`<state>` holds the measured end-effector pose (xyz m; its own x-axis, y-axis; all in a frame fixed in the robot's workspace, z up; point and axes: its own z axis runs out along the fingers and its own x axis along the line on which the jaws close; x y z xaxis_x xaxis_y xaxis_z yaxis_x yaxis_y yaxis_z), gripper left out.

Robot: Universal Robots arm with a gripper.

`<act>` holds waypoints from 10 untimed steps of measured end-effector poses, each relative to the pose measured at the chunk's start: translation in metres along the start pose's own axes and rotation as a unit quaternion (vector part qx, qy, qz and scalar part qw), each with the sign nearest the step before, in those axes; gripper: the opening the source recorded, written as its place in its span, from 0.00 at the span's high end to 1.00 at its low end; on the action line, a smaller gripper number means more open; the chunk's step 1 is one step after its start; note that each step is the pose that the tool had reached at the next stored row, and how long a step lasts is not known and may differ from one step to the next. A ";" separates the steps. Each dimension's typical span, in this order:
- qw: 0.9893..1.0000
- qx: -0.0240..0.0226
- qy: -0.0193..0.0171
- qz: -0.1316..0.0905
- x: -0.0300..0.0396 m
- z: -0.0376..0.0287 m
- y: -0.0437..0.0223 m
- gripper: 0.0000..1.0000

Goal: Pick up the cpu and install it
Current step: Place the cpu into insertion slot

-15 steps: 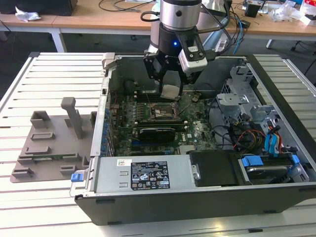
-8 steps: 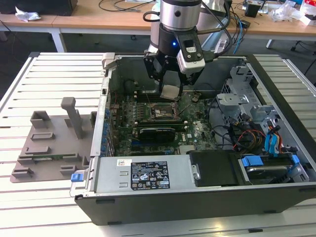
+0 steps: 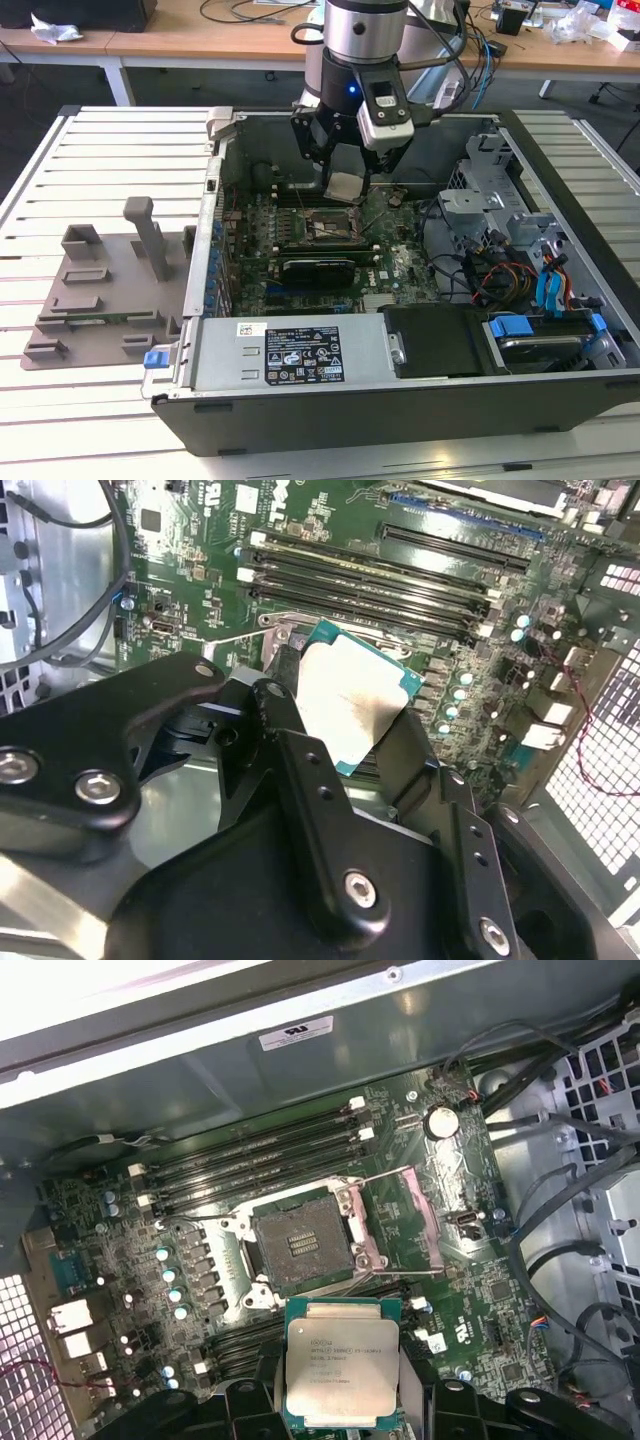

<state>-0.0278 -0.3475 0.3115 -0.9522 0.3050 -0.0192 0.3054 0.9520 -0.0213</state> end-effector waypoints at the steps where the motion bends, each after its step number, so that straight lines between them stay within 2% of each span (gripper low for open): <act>1: 1.000 0.000 0.000 0.003 0.0000 0.0001 0.0000 0.45; 5: 1.000 0.001 0.000 0.020 0.0000 0.0006 0.0000 0.45; 10: 1.000 0.001 0.000 0.027 0.0000 0.0014 0.0000 0.45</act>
<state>-0.0278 -0.3475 0.3100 -0.9341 0.3564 -0.0197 0.3568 0.9339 -0.0227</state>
